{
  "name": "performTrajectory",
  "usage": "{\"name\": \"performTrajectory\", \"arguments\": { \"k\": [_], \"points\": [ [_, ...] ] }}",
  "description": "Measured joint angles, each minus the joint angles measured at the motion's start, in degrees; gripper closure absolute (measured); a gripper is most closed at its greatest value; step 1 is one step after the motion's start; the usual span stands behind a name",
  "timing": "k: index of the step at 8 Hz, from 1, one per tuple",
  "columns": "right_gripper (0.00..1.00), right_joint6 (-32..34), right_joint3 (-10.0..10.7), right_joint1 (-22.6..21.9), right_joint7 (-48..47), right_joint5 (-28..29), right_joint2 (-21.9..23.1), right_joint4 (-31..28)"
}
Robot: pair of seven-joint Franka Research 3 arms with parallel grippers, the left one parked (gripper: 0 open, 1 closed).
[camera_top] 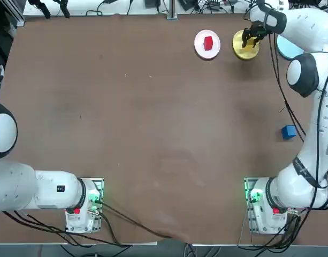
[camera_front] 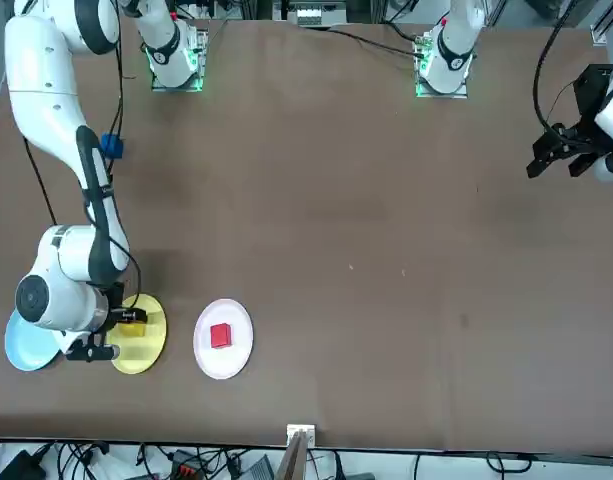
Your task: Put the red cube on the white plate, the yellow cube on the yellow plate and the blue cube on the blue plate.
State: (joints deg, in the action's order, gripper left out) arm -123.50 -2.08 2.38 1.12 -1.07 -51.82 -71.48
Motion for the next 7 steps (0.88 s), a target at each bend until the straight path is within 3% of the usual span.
{"name": "performTrajectory", "arguments": {
  "k": [3,4,7],
  "points": [
    [0.19,-1.1,0.0,-0.2,-0.1,0.0,-0.3,0.3],
    [0.02,-1.1,0.0,-0.1,-0.1,0.2,-0.3,0.7],
    [0.00,2.1,0.0,-0.1,-0.1,1.8,1.7,2.9]
  ]
}}
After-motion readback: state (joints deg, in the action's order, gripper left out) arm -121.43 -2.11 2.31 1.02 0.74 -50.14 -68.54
